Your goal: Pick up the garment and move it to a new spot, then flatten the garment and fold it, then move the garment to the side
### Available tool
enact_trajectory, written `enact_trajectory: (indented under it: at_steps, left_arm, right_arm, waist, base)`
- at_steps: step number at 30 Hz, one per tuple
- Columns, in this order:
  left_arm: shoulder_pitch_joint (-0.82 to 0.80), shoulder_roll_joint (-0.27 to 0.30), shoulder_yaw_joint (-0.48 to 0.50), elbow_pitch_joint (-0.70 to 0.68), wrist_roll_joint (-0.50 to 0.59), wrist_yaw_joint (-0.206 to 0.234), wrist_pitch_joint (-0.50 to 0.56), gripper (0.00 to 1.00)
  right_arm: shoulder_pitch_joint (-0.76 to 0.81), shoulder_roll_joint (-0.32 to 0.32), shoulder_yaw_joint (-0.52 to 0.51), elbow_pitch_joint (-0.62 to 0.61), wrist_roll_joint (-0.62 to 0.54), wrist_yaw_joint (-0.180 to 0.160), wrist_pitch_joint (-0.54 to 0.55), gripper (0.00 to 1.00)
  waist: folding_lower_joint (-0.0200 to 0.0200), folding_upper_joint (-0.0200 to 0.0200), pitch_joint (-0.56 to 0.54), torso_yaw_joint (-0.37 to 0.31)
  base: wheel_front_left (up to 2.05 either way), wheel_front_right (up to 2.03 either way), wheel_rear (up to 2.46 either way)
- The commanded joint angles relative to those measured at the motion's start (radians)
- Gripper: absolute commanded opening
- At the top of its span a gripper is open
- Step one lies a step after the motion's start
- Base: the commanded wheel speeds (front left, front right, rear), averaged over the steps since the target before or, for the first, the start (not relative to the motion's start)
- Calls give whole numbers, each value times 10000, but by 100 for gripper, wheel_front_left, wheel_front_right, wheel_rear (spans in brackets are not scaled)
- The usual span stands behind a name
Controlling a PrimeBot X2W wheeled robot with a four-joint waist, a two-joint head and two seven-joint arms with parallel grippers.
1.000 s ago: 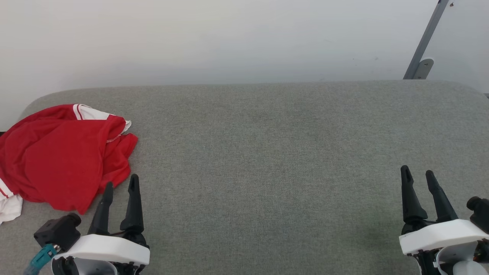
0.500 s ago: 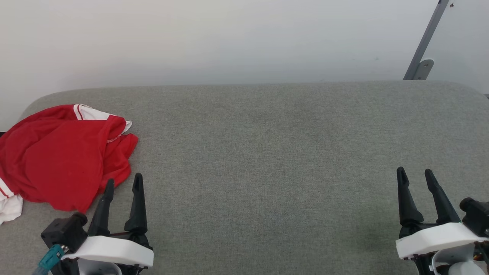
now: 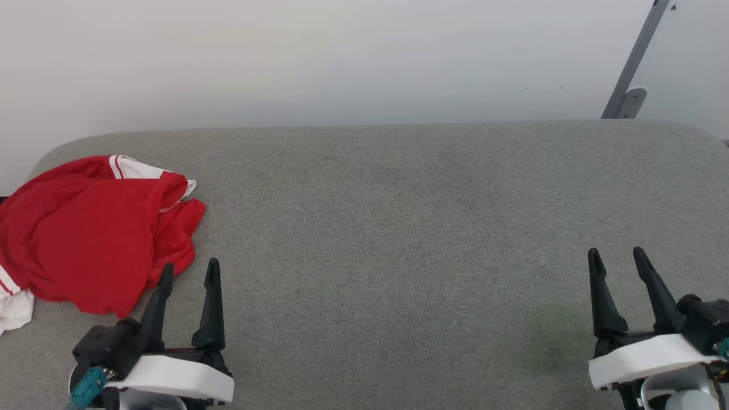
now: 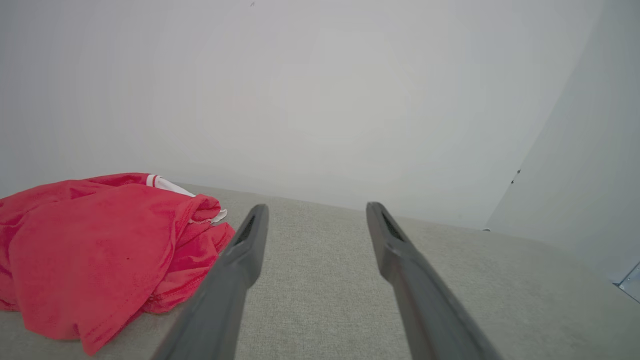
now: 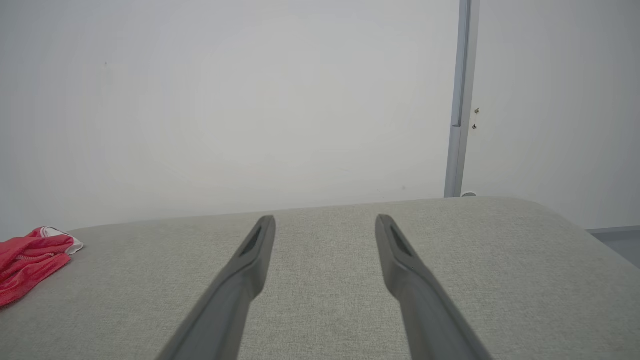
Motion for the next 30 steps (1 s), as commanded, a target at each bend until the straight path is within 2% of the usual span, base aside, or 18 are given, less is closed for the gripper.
enact_trajectory:
  at_steps: [1, 20, 30]
  left_arm:
    - [77, 33, -25, -90, 273, -26, -108, 100]
    - [217, 118, -178, -153, 1182, -34, -451, 100]
    - [177, 125, -186, -41, 979, -35, -451, 100]
  right_arm:
    - [72, -33, 14, -119, -245, 49, -120, 100]
    - [231, -118, 70, -448, -1588, 52, -460, 100]
    - [292, -108, 117, -527, -1563, 52, -455, 100]
  waist:
    - [0, 0, -1, 2]
    - [0, 0, -4, 49]
    - [0, 0, -23, 118]
  base:
    - [0, 0, 0]
    - [0, 0, 0]
    - [0, 0, 0]
